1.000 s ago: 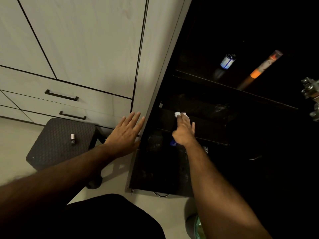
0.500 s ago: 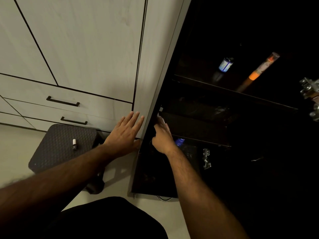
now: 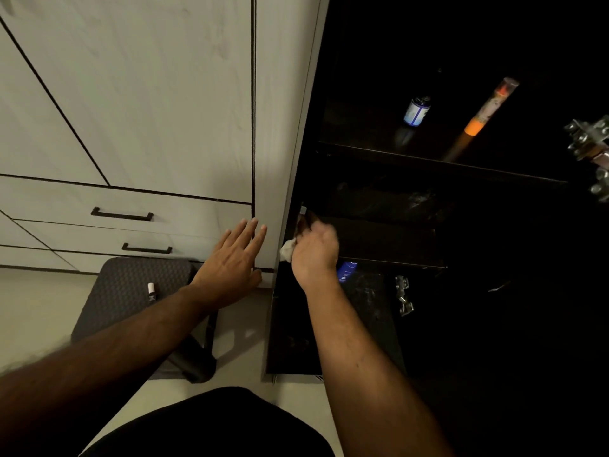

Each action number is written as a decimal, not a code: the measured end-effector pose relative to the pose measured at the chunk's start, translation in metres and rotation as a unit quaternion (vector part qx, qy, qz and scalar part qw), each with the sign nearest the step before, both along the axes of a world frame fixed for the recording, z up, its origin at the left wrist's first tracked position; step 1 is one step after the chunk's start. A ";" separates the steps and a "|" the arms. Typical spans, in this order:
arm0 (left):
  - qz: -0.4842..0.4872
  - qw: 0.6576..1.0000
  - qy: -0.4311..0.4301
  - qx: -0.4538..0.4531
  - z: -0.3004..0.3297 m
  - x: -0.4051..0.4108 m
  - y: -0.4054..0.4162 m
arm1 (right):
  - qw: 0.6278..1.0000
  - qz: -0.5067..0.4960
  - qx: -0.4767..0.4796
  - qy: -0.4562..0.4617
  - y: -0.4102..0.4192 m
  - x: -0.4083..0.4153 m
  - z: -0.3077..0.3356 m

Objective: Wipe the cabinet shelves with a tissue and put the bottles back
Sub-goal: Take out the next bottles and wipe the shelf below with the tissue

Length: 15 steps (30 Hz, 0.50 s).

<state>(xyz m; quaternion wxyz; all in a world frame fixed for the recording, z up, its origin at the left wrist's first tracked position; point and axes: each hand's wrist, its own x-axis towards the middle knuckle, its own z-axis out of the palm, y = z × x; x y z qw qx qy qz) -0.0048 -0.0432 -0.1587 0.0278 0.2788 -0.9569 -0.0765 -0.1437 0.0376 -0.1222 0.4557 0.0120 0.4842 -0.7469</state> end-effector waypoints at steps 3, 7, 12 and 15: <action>0.007 1.000 -0.021 -0.006 0.004 0.003 -0.004 | 0.992 0.104 0.024 0.066 0.001 -0.001 0.001; 0.010 1.000 -0.027 -0.012 0.013 -0.002 -0.006 | 0.984 0.154 0.004 0.087 0.005 -0.007 0.017; 0.005 1.000 -0.017 -0.021 0.018 -0.009 -0.003 | 0.968 0.186 -0.134 0.104 0.010 -0.024 0.043; 0.002 1.000 -0.012 -0.016 0.020 -0.012 0.000 | 0.963 0.205 -0.102 0.143 0.009 -0.027 0.056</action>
